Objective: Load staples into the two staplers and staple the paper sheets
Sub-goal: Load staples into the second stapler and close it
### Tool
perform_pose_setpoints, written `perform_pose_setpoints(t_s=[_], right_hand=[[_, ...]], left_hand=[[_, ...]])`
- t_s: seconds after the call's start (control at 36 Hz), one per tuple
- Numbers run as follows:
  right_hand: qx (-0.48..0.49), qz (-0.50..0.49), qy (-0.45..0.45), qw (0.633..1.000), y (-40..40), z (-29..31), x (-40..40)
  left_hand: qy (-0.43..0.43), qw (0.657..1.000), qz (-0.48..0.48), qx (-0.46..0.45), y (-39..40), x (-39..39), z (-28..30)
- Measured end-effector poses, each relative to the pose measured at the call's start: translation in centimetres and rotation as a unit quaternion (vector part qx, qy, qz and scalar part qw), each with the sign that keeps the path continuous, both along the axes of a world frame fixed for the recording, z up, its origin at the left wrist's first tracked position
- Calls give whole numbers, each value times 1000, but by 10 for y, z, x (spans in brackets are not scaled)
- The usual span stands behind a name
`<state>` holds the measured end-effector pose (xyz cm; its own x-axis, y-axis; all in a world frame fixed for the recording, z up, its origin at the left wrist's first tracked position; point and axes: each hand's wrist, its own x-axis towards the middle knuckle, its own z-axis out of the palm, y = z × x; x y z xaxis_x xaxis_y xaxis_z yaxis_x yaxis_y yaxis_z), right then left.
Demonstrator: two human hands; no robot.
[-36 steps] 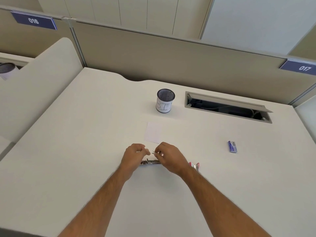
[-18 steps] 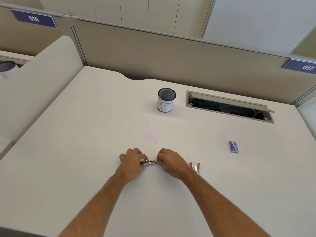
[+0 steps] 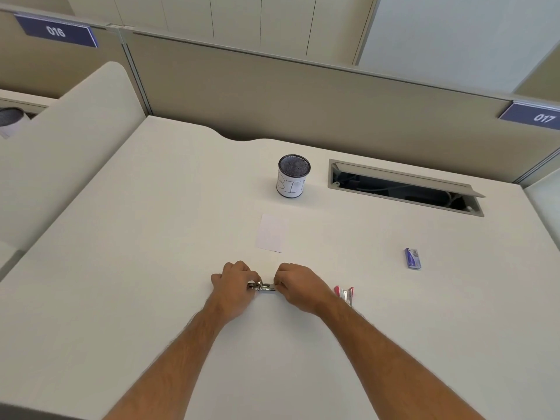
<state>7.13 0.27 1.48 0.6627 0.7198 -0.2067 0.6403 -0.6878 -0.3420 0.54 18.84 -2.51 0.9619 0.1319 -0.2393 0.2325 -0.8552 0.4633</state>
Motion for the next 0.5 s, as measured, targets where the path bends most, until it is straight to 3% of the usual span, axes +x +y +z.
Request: perform_pose_setpoints(t_s=[0.5], right_hand=[[30, -53, 18, 998, -2, -8, -5]], left_hand=[[3, 1000, 8, 5, -1, 0, -2]])
